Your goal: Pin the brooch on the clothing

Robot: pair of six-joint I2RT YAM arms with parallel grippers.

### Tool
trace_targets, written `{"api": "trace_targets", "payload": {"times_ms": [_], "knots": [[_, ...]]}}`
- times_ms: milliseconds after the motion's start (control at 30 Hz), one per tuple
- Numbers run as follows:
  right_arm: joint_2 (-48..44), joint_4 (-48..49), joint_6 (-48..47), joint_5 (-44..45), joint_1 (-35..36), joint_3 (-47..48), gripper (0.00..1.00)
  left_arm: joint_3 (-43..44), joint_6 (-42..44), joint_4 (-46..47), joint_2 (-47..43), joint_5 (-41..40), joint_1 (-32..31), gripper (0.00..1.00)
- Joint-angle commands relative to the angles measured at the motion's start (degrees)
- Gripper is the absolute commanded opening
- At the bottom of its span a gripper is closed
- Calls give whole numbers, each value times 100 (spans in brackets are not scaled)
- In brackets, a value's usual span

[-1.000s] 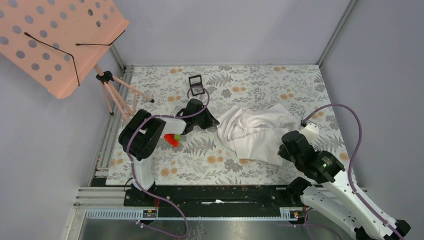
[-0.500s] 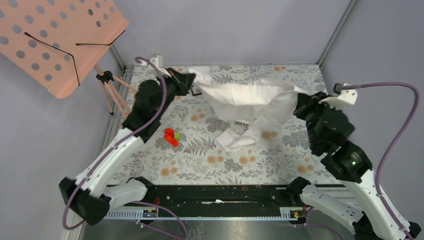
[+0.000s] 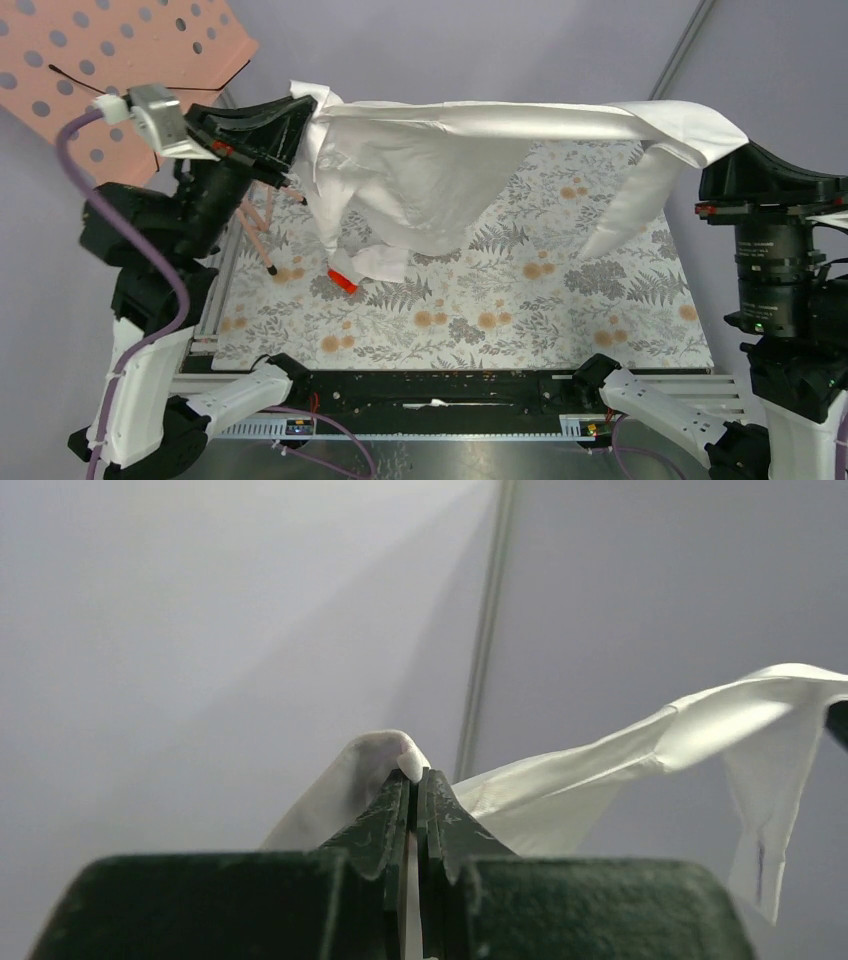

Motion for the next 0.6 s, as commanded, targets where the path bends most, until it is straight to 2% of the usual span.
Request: {"api": "trace_targets", "payload": {"times_ms": [0, 100, 233, 333, 433, 467, 500, 567], "knots": [[-78, 302, -388, -496, 7, 338, 0, 796, 119, -259, -34, 610, 24, 0], [-136, 408, -495, -385, 0, 285, 0, 1088, -33, -539, 153, 867, 25, 0], [32, 799, -1119, 827, 4, -13, 0, 893, -181, -762, 543, 805, 25, 0], [420, 1586, -2248, 2322, -1, -454, 0, 607, -236, -885, 1089, 605, 24, 0], [926, 3161, -3684, 3514, -128, -1192, 0, 357, -357, -980, 1781, 353, 25, 0], [1071, 3371, -3770, 3680, -320, -1454, 0, 307, -416, -980, 2018, 310, 24, 0], [1183, 3218, -3474, 3758, -597, -1706, 0, 297, -453, -980, 2301, 294, 24, 0], [1280, 1942, -2021, 3565, -1278, -2052, 0, 335, -519, -959, 2974, 261, 24, 0]]}}
